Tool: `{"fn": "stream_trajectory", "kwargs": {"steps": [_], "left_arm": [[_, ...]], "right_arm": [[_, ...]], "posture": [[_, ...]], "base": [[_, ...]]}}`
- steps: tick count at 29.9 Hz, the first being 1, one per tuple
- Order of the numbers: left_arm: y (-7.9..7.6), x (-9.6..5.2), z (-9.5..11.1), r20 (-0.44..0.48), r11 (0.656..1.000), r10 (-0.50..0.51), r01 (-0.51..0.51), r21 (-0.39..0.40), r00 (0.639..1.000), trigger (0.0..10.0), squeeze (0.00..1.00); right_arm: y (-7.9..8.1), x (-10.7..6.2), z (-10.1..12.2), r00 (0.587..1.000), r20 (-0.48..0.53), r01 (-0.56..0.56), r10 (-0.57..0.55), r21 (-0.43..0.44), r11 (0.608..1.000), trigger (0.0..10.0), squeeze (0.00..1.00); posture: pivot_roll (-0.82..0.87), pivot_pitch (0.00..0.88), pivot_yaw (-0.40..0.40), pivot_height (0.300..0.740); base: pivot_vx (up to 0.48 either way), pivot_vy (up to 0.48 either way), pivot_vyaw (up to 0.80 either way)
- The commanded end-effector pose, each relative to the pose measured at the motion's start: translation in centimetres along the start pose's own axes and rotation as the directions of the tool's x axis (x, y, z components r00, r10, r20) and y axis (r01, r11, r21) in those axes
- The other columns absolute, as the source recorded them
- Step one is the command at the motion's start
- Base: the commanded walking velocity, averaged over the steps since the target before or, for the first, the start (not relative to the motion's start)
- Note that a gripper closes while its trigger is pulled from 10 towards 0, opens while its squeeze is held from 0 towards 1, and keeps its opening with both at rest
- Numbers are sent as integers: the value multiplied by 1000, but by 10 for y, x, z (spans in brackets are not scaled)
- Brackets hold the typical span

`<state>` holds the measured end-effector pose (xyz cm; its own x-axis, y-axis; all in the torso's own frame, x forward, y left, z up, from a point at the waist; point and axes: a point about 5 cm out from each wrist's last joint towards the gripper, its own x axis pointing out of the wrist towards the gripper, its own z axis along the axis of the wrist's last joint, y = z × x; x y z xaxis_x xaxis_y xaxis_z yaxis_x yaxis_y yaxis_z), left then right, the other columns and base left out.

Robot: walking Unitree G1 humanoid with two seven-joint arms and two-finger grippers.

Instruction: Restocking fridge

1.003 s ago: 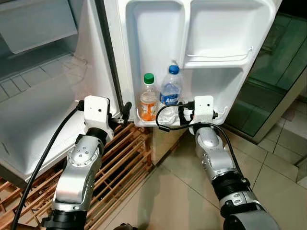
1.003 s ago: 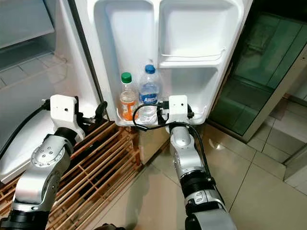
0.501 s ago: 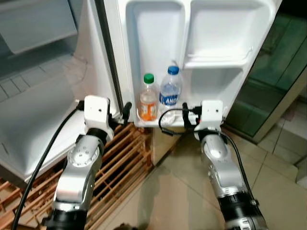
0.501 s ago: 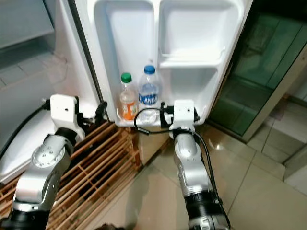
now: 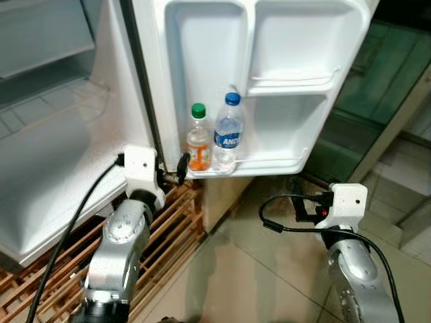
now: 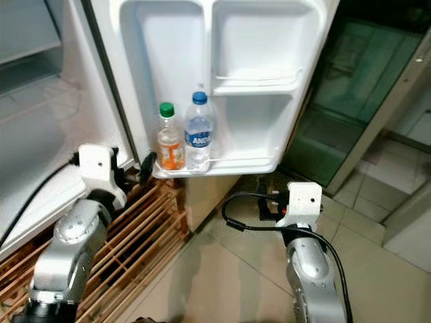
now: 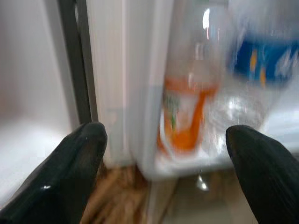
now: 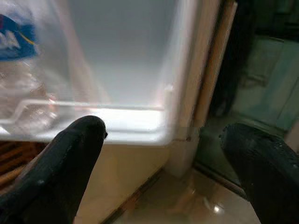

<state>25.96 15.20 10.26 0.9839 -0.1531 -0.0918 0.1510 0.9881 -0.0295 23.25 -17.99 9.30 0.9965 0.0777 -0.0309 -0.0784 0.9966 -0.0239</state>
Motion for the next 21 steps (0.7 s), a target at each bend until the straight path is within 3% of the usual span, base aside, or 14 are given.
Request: {"fn": "stream_trajectory", "kwargs": {"steps": [1, 5, 7, 10, 15, 21], "left_arm": [[10, -18, -15, -39, 1000, 22, -22, -3, 999, 10000, 0], [18, -30, -24, -57, 995, 93, -95, -34, 994, 10000, 0], [16, -14, -6, 21, 993, 113, -113, -27, 993, 10000, 0], [16, -8, 8, 81, 993, 114, -113, -18, 990, 10000, 0], [20, -9, 11, 108, 993, 115, -117, 9, 987, 10000, 0], [13, -2, 14, 124, 996, 80, -83, 15, 989, 10000, 0]], "right_arm": [[-7, 0, -3, 1000, -8, 8, -7, 26, 1000, 10000, 0], [-12, 12, -4, 1000, -18, 16, -15, 44, 999, 10000, 0], [-10, 24, -8, 999, -39, 20, -18, 43, 999, 10000, 0], [-7, 31, -8, 999, -33, -12, 13, 27, 1000, 10000, 0], [-8, 42, -7, 999, -25, -27, 28, 33, 999, 10000, 0], [-8, 42, -9, 999, -20, -34, 35, 29, 999, 10000, 0]], "posture": [[-172, 0, -20, 740], [-131, 0, -40, 740], [-107, 0, -56, 740], [-101, 0, -63, 740], [-98, 0, -68, 740], [-118, 0, -48, 740]], "base": [[0, 0, 0], [0, -219, 0], [0, -439, 769], [0, -440, 731], [0, -441, 711], [0, -442, 693]]}}
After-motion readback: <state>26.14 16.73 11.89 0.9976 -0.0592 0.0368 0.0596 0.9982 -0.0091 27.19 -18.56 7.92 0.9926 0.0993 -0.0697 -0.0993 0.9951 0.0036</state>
